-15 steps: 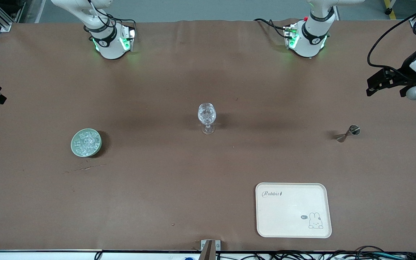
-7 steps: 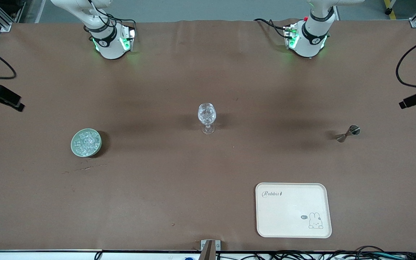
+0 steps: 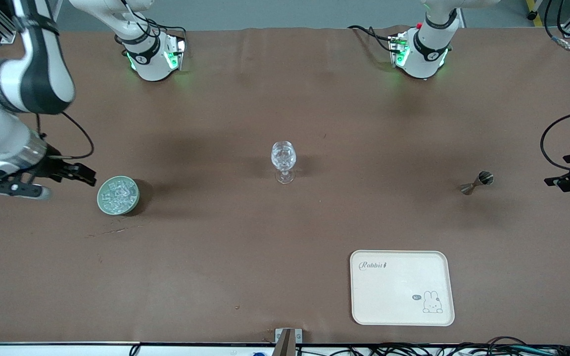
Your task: Pour wine and add ice with both arms
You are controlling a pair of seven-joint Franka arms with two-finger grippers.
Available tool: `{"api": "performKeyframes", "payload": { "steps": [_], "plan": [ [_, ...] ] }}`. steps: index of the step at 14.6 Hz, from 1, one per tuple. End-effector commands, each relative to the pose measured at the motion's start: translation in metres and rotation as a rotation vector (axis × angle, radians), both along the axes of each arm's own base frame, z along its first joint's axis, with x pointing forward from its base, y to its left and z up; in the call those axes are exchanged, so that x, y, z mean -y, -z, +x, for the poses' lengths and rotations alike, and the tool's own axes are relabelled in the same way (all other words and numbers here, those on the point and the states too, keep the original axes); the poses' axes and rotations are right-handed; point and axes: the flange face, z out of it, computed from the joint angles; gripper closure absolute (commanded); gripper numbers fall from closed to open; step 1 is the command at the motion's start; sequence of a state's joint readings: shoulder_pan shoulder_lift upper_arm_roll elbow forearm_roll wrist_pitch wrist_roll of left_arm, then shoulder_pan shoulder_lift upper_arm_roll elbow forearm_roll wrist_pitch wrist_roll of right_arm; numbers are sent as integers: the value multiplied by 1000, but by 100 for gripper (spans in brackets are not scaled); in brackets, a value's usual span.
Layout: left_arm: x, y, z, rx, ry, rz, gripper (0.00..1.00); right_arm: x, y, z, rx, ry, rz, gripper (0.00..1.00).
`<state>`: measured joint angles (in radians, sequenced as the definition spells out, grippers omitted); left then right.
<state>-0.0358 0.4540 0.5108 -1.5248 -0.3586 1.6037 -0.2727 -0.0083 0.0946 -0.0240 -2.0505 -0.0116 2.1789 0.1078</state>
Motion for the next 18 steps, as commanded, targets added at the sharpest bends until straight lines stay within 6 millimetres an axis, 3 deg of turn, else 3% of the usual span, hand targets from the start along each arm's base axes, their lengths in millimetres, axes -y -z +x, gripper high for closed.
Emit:
{"api": "performKeyframes", "payload": {
  "steps": [1,4,8,10,12,14,18],
  "plan": [
    [-18,35,8,-33,-112,-44,0,-2,52,-4,-39,-11,-12,0],
    [-35,84,7,-66,-309,-136,0,-3,101,-3,-43,-44,-27,0],
    [-50,131,-10,-135,-489,-220,0,-2,139,-14,-38,-82,-37,1],
    [-45,166,-28,-195,-544,-311,0,-2,152,-17,-30,-88,-36,6],
    [-37,187,-41,-242,-580,-404,0,-1,156,-18,-37,-116,-35,15],
    [-34,202,-47,-262,-603,-438,0,-1,160,-20,-46,-118,-35,23],
    [-22,233,-51,-263,-668,-539,2,-2,176,-24,-72,-115,-31,30]
  ]
}}
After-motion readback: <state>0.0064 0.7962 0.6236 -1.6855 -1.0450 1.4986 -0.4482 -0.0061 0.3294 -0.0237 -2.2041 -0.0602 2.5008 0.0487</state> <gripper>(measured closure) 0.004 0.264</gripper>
